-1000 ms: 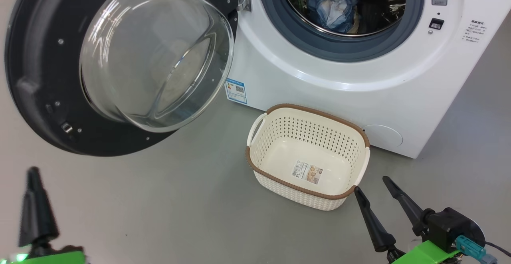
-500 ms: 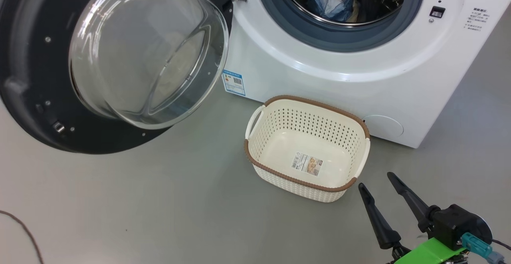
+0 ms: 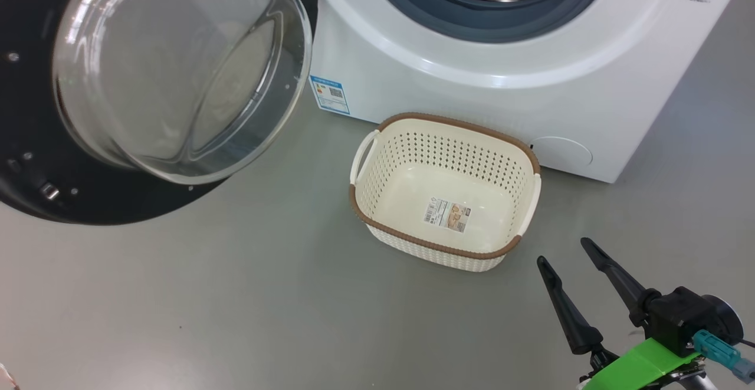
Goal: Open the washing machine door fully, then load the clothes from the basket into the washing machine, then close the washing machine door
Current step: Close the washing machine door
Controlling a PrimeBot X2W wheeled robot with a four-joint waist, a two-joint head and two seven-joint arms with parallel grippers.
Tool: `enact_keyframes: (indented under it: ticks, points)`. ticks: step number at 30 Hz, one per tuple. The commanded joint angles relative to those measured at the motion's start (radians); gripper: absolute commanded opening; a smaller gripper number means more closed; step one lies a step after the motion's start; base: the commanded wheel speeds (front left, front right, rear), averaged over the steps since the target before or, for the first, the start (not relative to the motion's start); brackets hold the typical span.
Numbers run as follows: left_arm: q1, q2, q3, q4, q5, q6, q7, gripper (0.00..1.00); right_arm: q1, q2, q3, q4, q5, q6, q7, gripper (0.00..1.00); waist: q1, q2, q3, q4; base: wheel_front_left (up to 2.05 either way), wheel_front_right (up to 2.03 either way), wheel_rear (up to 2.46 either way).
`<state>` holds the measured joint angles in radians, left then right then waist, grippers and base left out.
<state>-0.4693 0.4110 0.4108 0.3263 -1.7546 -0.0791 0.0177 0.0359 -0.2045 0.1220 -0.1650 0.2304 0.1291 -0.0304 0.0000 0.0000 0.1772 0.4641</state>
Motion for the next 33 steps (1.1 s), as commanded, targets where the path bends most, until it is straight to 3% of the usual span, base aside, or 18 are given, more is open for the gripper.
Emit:
enact_keyframes:
  ticks: [1,12,33]
  points:
    - [-0.060,0.074,0.039,0.022,-0.029,0.013,0.022,0.00,-0.031,-0.017,0.025,-0.034,-0.002,0.002,0.005,1.00,0.0000,0.0000,0.022,-0.017,0.00,0.00,0.00]
    - [-0.178,0.127,0.015,0.272,-0.042,0.049,0.079,0.00,-0.060,-0.059,0.030,-0.073,0.002,0.002,0.037,1.00,0.0000,0.0000,0.101,-0.049,0.00,0.00,0.00]
    - [-0.258,0.147,-0.080,0.468,0.036,0.022,0.134,0.00,-0.086,-0.103,0.031,-0.111,0.016,0.002,0.074,1.00,0.0000,0.0000,0.173,-0.065,0.00,0.00,0.00]
